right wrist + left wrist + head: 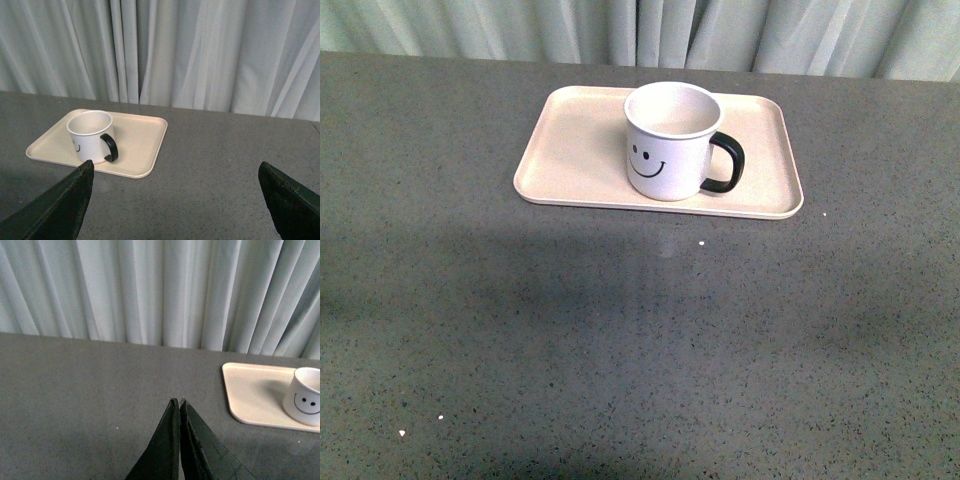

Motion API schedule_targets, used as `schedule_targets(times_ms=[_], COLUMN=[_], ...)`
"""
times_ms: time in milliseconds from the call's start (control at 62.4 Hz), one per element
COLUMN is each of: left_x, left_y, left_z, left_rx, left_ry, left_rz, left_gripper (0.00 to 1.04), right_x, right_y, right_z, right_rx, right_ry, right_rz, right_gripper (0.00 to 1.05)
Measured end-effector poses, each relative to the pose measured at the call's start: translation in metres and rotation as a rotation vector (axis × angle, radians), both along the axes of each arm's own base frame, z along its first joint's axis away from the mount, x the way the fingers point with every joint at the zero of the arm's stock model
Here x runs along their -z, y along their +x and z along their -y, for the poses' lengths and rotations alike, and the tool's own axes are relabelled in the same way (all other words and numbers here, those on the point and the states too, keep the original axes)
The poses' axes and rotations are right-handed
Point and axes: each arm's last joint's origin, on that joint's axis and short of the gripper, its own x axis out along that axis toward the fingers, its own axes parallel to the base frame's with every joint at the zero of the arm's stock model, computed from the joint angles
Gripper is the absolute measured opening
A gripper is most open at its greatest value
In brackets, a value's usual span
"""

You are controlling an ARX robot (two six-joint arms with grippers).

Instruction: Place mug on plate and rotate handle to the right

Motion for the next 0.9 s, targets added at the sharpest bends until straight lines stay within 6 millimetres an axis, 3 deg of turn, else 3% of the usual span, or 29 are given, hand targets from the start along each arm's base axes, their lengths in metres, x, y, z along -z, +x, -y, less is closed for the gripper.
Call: schedule_targets(times_ms=[257,513,609,674,770,898], left_x=[0.000,0.000,0.000,0.000,0.000,0.000], left_y=[0.000,0.000,0.000,0.000,0.000,0.000], left_z=[0.000,0.000,0.000,0.000,0.000,0.000], left_rx=[0.000,0.000,-0.001,0.001,-0.001,0.000], left_ry=[-0.001,0.000,0.000,0.000,0.000,0.000], left_rz=[-0.002,-0.002,-0.002,-0.001,-0.001,-0.001], left_gripper=[0.03,0.53,0.69,0.81,0.96,0.95], right_x=[0.000,0.000,-0.006,-0.025,-0.060,-0.082], right_y=[0.000,0.000,0.006,0.030,0.077,0.146], right_z=[0.000,0.000,0.007,0.023,0.050,0.071], right_rx=[0.000,-0.012,-0.228,-0.304,-0.286,-0.288], right_ry=[0.000,-0.006,-0.056,-0.033,-0.105,-0.140], right_rz=[0.000,-0.013,-0.425,-0.552,-0.504,-0.519], right_gripper=[0.96,0.96,0.95,0.95,0.95,0.96])
